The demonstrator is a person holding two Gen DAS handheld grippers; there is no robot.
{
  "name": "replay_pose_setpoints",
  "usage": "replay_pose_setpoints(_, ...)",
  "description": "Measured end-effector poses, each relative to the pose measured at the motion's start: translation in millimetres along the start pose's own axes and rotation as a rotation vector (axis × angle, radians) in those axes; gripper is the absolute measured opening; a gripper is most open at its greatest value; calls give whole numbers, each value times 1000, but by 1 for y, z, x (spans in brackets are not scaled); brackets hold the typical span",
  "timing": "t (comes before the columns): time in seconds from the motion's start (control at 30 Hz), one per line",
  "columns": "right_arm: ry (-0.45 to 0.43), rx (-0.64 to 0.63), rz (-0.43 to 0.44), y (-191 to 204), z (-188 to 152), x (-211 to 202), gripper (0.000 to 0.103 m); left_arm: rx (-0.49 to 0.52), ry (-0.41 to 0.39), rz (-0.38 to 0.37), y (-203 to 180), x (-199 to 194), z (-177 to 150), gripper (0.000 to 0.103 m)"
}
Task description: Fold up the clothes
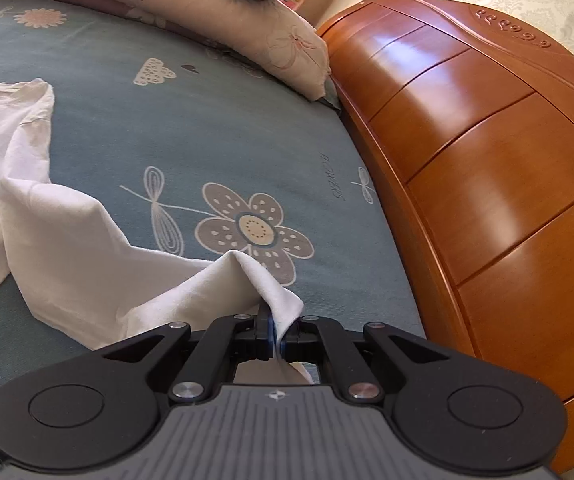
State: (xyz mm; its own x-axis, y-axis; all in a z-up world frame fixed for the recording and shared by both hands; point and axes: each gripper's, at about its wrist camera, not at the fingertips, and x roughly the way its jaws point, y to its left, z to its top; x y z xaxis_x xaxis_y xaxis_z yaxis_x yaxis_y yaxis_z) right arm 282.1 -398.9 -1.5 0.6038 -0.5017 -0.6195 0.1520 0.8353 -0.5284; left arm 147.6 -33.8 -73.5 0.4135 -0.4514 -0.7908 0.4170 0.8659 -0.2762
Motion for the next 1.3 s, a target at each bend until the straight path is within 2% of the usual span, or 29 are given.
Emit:
replay_pose_setpoints(0.17,37,64,-142,-25,8,38,3,0,0,2,2,3,4,74)
replay_pose_setpoints(0.23,66,90,-155,-29,7,49,24,-1,-1,4,3,3,5,74)
replay_pose_setpoints(0.33,100,118,-140,-28,1,60,37,-2,-2,3,4,4,6,74)
replay_pose_setpoints(0.43,105,147,-85,-20,-10,57,47,8,0,4,3,5,7,76)
replay_pose_setpoints(0.6,85,188,19,-2,-25,32,53,17,1,15,2,4,8,76)
replay_pose_setpoints(0.67,63,223,100,5,-28,16,57,15,-2,26,2,1,7,76)
replay_pose_setpoints(0.8,11,262,302,30,-41,-30,57,18,-24,76,9,-13,4,75)
replay_pose_setpoints(0.9,-9,285,391,50,-58,-57,61,-3,-54,119,23,-29,1,74)
replay_pose_setpoints(0.97,-21,304,443,63,-71,-73,63,-22,-77,154,35,-40,-3,70)
replay_pose_setpoints(1.03,-33,322,496,76,-83,-90,64,-43,-100,196,48,-51,-6,61)
replay_pose_setpoints(1.17,-35,375,557,102,-109,-115,64,-155,-133,264,83,-64,-11,44)
replay_pose_setpoints(1.23,-16,405,583,114,-119,-119,64,-203,-160,278,94,-65,-11,41)
replay_pose_setpoints(1.3,-3,417,593,124,-125,-122,64,-245,-199,261,101,-64,-10,41)
